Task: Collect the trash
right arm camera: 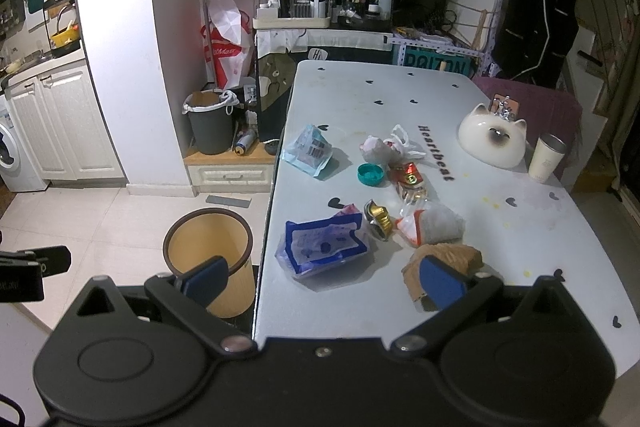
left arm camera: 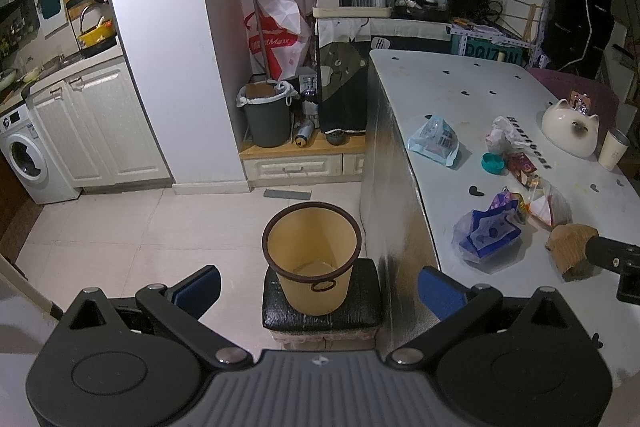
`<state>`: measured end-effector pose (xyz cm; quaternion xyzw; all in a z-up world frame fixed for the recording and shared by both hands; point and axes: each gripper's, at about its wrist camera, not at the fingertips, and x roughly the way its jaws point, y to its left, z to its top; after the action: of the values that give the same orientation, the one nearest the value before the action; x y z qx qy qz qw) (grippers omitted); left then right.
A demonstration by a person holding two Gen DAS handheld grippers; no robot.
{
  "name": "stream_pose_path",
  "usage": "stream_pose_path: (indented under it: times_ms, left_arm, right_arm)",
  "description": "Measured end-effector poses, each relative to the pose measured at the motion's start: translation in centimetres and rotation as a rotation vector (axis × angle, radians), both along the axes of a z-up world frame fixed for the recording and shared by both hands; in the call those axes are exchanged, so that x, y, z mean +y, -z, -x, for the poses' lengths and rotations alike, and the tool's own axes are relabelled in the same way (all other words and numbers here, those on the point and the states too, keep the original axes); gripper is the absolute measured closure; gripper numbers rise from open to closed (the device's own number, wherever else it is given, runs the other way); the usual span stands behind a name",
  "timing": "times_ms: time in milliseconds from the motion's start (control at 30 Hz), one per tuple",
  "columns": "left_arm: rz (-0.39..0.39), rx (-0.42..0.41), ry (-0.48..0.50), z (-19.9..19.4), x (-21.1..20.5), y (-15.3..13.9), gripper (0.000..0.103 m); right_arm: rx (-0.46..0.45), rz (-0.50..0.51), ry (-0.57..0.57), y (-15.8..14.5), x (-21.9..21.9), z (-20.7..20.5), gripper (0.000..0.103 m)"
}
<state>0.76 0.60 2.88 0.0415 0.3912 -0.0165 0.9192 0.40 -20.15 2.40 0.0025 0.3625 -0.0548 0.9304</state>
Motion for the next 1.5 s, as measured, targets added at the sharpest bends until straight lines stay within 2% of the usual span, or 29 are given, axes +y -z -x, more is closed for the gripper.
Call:
stream_pose_path:
  times_ms: [300,533,767,900,1000,1200,1333,1433,1500]
  left_arm:
    - [-0.005,-0.043,0.06,-0.7,-4.4,1.3,0.0]
    - [-0.004,-0.079,0.15,-2.1,-8.6,2.2,0.0]
    - [-0.042,-0.105,0.321,-4.1,-13.5,3.5,0.0]
    - [-0.072,-0.094,0.468,-5.2,-16.7,4.7,0.0]
    - [-0.13,-0.076,0.592,-6.3,-19.2,6.1,0.0]
    - [-0.27,-0.093,0.837,-8.6,-22.8,10.1,0.0]
    - [-0.392,-0.135,1.02,-10.0,-24.6,14.0,0.0]
    - [-0.502,-0.184,1.126,-10.8,-25.3,16.9,0.0]
    - [-0.545,-0.194,1.183,-11.3,-25.6,18.4,0.0]
  right_arm:
    - [-0.021,-0.006,0.062,0.2,-3.2,0.3,0.0]
    - [-0.027,-0.006,0.137,0.8,-7.2,0.9,0.0]
    - [-0.017,-0.034,0.251,1.6,-11.2,1.0,0.0]
    - [-0.008,-0.076,0.336,3.0,-13.6,0.9,0.0]
    - [0.005,-0.107,0.398,4.3,-15.0,0.4,0.0]
    - [0.029,-0.148,0.493,6.9,-16.5,-1.4,0.0]
    - [0.045,-0.173,0.546,8.5,-17.1,-3.3,0.0]
    - [0.061,-0.176,0.556,10.0,-17.4,-5.2,0.0]
    - [0.085,-0.166,0.552,11.1,-17.5,-6.7,0.0]
